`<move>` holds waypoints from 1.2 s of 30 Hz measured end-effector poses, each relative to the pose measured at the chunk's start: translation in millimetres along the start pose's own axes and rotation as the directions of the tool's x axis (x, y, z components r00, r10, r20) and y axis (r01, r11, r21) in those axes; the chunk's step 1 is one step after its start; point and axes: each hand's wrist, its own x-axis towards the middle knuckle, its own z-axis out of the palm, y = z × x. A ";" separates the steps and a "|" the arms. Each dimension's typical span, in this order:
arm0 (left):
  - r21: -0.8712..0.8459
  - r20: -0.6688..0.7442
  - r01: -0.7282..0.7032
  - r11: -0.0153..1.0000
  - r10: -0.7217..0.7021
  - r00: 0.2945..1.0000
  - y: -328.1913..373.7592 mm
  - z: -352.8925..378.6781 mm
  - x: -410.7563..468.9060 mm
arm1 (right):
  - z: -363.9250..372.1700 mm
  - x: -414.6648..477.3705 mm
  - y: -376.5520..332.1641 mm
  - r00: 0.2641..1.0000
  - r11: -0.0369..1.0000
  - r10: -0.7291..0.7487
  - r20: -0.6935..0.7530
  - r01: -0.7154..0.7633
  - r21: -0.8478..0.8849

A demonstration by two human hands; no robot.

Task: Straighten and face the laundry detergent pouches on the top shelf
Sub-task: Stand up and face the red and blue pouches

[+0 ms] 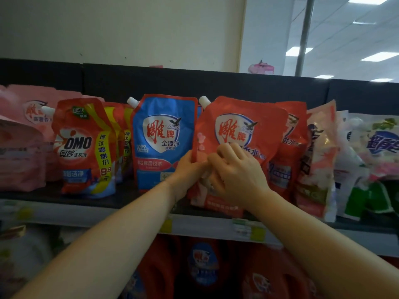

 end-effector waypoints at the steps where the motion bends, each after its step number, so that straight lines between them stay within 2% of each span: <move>1: -0.010 -0.017 0.006 1.000 -0.006 1.000 0.6 3.1 -1.2 | 0.0 -6.3 3.5 1.000 1.000 0.003 0.000 -0.003 -0.005; 6: -0.075 -0.085 -0.063 0.995 0.057 0.995 -4.2 1.8 -5.2 | 0.4 -30.2 10.4 1.000 1.000 0.015 0.007 -0.015 0.002; 9: -0.084 -0.197 -0.097 0.992 0.079 0.977 -3.6 -3.5 -12.8 | -1.3 -34.7 13.5 0.990 0.989 -0.137 0.016 0.138 -0.063; 11: -0.084 -0.262 -0.106 0.991 0.080 0.962 -4.5 -11.0 -16.1 | 0.8 -39.6 15.2 0.966 0.964 -0.248 0.072 0.253 -0.077; 13: -0.055 -0.337 -0.102 0.993 0.078 0.938 -6.1 -19.8 -18.0 | 4.5 -44.6 14.5 0.965 0.967 -0.241 0.106 0.248 -0.051; 16: 0.027 -0.476 -0.082 0.996 0.085 0.876 -10.0 -29.4 -19.8 | 11.3 -53.6 12.1 0.992 0.999 -0.045 0.118 0.044 0.008; 19: 0.099 -0.564 -0.069 0.993 0.113 0.818 -13.4 -35.6 -19.2 | 16.9 -60.0 15.8 0.966 0.972 0.223 0.130 -0.231 0.048; 21: 0.146 -0.597 -0.056 0.988 0.133 0.791 -14.2 -37.8 -19.2 | 16.5 -60.5 23.0 0.890 0.895 0.429 0.154 -0.442 0.062; 24: 0.220 -0.640 -0.032 0.975 0.169 0.750 -14.8 -40.8 -18.9 | 13.7 -53.6 32.0 0.676 0.694 0.672 0.303 -0.717 0.060; 26: 0.238 -0.651 -0.038 0.971 0.188 0.735 -16.2 -44.4 -17.4 | 15.1 -44.9 33.0 0.586 0.619 0.729 0.353 -0.785 0.025; 30: 0.283 -0.668 -0.019 0.959 0.212 0.714 -19.2 -53.8 -15.3 | 25.9 -24.8 24.3 0.471 0.519 0.756 0.455 -0.854 0.021; 32: 0.303 -0.687 -0.002 0.953 0.219 0.693 -18.0 -58.1 -15.7 | 30.3 -18.3 15.5 0.470 0.508 0.760 0.449 -0.860 0.042; 36: 0.331 -0.706 0.025 0.943 0.230 0.670 -16.2 -66.5 -17.3 | 42.5 -7.7 -7.5 0.542 0.539 0.709 0.451 -0.829 0.149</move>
